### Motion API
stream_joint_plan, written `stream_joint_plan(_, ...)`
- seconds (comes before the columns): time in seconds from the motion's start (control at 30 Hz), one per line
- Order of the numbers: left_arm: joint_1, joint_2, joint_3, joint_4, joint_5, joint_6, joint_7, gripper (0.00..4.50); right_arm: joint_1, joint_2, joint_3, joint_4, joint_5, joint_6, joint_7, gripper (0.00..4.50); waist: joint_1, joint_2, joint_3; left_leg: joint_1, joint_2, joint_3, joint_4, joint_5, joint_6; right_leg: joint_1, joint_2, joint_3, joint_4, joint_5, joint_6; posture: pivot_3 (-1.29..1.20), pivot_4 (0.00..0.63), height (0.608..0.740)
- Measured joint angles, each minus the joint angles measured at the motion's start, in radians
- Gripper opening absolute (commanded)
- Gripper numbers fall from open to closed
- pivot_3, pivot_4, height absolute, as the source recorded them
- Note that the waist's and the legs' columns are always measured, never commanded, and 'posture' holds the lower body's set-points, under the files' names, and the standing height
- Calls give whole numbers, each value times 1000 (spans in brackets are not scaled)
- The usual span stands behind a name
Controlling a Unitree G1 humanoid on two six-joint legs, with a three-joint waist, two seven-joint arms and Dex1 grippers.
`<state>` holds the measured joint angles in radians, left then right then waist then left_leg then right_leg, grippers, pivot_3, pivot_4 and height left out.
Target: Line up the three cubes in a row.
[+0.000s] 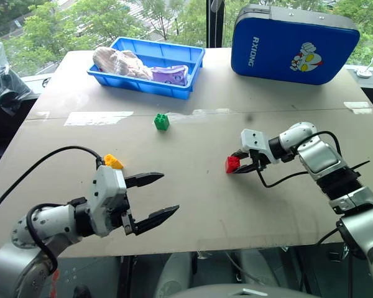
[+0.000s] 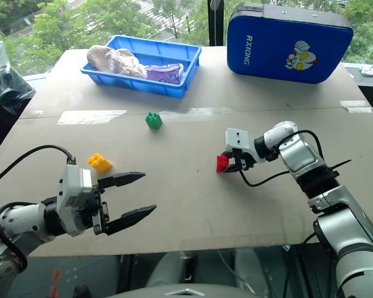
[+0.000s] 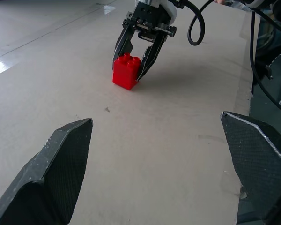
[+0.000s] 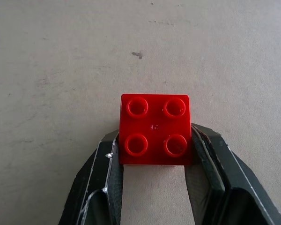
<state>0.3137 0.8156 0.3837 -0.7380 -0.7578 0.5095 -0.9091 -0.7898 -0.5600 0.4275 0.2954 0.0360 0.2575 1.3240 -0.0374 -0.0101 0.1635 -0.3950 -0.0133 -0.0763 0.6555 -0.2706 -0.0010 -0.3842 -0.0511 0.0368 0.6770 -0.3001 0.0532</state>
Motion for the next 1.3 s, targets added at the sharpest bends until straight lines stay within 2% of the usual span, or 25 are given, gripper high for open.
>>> stream_joint_plan(0.1, -9, 2, 0, 0, -15, 16, 12, 4500, 1, 0, -1, -5, -8, 28, 0, 3758, 0, 0, 0, 0, 0, 0, 0, 0, 0, 0, 0, 0, 0, 0, 0, 0, 150, 740)
stream_joint_plan(0.33, -21, 3, -5, 2, -13, 51, 60, 4500, 32, -21, -59, -96, 52, 68, 3, 3758, 0, 0, 0, 0, 0, 0, 0, 0, 0, 0, 0, 0, 0, 0, 0, 0, 150, 740)
stream_joint_plan(0.43, -28, -11, -9, 27, 11, 63, 109, 4500, 68, -38, -126, -175, 121, 105, 4, 3758, 2, 0, 0, 0, 0, 0, 0, -1, 1, 0, 0, 0, 0, 0, 0, 0, 150, 740)
stream_joint_plan(0.57, -121, -29, -23, 107, 36, 100, 199, 4500, 169, -72, -252, -353, 218, 195, -56, 3758, 11, 0, 0, -1, 0, -1, 0, -2, 4, 0, 0, -1, 0, 0, 0, 0, 150, 740)
stream_joint_plan(0.7, -288, -34, -55, 200, 52, 205, 324, 4500, 298, -110, -374, -534, 304, 265, -126, 3758, 26, 0, 0, -1, -1, -2, 0, -2, 4, 0, 0, -3, 1, 0, 0, 0, 150, 740)
stream_joint_plan(0.83, -622, -73, -162, 381, 101, 385, 501, 4500, 410, -86, -559, -753, 451, 333, -268, 3758, 30, -1, 0, -2, -2, -6, 5, -2, 4, 3, 3, -7, 2, 0, 0, 0, 150, 740)
stream_joint_plan(0.93, -781, -126, -225, 512, 152, 443, 562, 4500, 464, -86, -617, -846, 474, 334, -347, 3758, 27, -2, -1, -2, -2, -6, 8, 0, 0, 4, 4, -8, 2, 0, 1, 0, 150, 740)
stream_joint_plan(1.1, -994, -202, -380, 798, 302, 400, 567, 4500, 556, -97, -659, -938, 482, 334, -445, 3758, 23, -2, 0, -3, -4, -7, 8, 0, 0, 4, 4, -8, 2, 0, 1, 0, 150, 740)
stream_joint_plan(1.3, -1164, -296, -439, 1157, 448, 226, 537, 4500, 631, -149, -703, -1015, 511, 350, -504, 3758, 24, -3, 0, -3, -5, -7, 9, 0, 0, 4, 4, -9, 2, 0, 1, 0, 150, 740)
